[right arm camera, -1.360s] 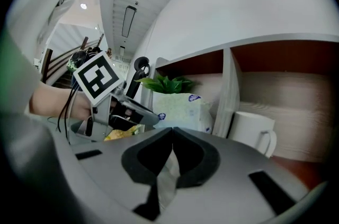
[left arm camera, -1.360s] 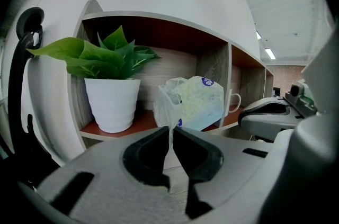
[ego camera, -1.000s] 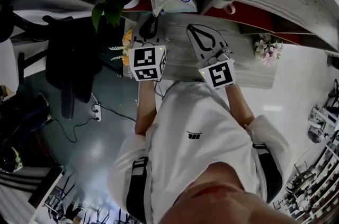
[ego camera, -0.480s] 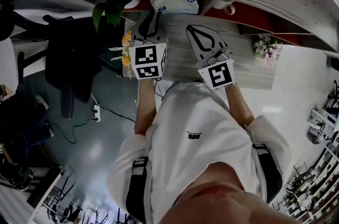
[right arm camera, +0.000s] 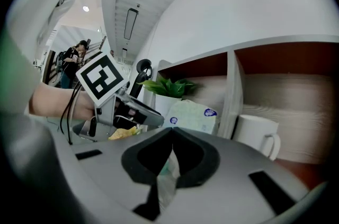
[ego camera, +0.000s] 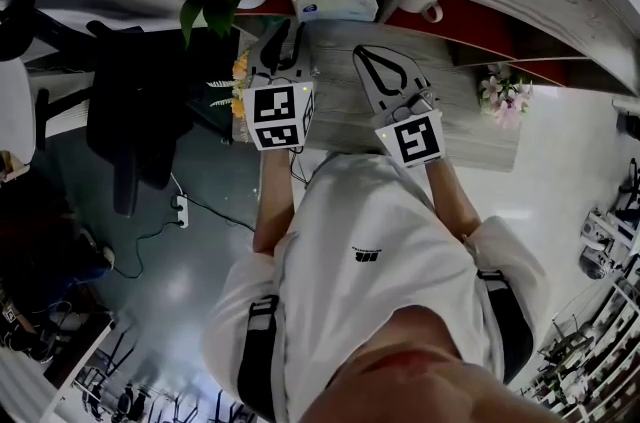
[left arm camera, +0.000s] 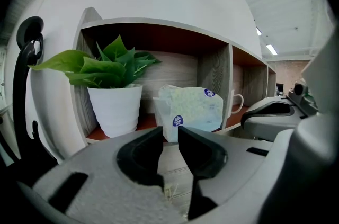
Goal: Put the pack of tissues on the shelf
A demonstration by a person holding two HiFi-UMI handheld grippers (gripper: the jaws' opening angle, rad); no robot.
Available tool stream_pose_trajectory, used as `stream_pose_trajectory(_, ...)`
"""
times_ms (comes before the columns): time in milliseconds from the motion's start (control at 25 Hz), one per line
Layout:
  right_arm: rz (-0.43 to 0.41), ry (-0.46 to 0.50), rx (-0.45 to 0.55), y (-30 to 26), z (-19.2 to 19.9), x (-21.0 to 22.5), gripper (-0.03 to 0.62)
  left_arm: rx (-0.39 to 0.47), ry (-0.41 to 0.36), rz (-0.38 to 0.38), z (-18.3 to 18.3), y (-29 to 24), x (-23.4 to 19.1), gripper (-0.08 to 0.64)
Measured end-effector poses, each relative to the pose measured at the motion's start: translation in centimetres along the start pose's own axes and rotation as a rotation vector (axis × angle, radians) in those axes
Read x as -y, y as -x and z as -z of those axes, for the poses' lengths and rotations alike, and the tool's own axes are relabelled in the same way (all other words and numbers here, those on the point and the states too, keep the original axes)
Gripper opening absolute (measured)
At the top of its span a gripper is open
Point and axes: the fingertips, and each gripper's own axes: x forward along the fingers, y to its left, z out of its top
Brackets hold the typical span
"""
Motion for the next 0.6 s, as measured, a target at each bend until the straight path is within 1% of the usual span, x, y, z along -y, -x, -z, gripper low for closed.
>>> stream_pose_trajectory(360,0.017,-0.033,0.041,1.3,-0.9,-0.4,0.026,0.031,-0.024,0.009,-0.3,2.1,1.1,0.092)
stream_pose_trajectory(600,0.005,-0.035,0.049,2.3,-1.3,-1.2,0.025,0.047,-0.035,0.021,-0.3,3.5,2.1,0.092)
